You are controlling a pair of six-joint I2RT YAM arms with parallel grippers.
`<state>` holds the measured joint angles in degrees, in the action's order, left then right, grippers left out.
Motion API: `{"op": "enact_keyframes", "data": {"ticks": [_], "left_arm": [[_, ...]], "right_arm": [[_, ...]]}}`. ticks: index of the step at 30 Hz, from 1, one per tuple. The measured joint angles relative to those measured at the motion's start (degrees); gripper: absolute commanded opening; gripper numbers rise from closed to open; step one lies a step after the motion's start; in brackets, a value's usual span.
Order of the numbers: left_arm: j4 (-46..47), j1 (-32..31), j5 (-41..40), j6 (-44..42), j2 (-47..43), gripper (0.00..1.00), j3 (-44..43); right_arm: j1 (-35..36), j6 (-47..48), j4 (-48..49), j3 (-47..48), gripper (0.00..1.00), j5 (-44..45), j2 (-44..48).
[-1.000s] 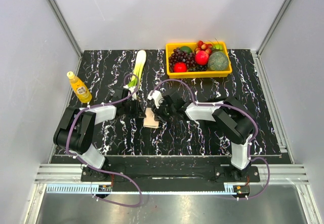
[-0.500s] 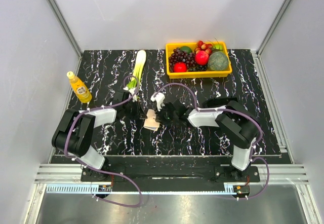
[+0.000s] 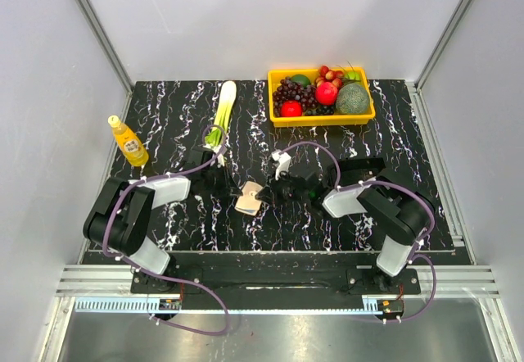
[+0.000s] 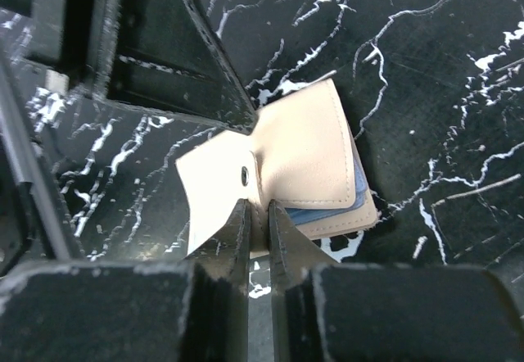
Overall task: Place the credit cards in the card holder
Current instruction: Open the card holder at the center of the board.
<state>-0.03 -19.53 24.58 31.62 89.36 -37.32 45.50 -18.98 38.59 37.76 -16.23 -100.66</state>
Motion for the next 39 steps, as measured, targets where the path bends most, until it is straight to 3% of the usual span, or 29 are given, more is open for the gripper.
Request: {"op": "enact_keyframes", "data": {"ticks": [8,13,17,18,19,23,33,39], "left_arm": [[-1.14,0.28,-0.83,0.02,1.01,0.00,-0.24],[-0.68,1.79,-4.52,-0.74,1.11,0.00,-1.33],[-0.81,1.95,-5.49,-2.16,1.11,0.00,-1.79],[-1.20,1.95,-5.55,-2.78,1.14,0.00,-2.03],[-1.57,1.95,-5.70,-3.39,1.14,0.00,-2.27],[-2.71,1.75,-5.81,-6.25,1.31,0.00,-3.19],[-4.17,1.57,-1.20,-12.28,5.09,0.00,-7.13],[-3.91,1.57,0.09,-13.40,5.73,0.00,-7.56]], "right_arm": [[-1.73,-6.43,3.02,0.81,0.00,-10.03,0.00],[-1.92,-2.86,-8.59,9.79,0.02,-17.51,0.00],[-1.90,2.67,-15.91,12.52,0.16,-15.26,0.04],[-1.97,3.91,-18.05,12.57,0.33,-13.99,0.04],[-2.12,4.90,-20.24,12.66,0.41,-13.14,0.04],[-4.22,7.74,-27.32,16.09,0.45,-13.73,-0.68],[-9.07,16.90,-41.75,36.22,0.48,-21.33,-9.40],[-9.01,20.04,-47.21,36.54,0.49,-23.98,-13.38]]}}
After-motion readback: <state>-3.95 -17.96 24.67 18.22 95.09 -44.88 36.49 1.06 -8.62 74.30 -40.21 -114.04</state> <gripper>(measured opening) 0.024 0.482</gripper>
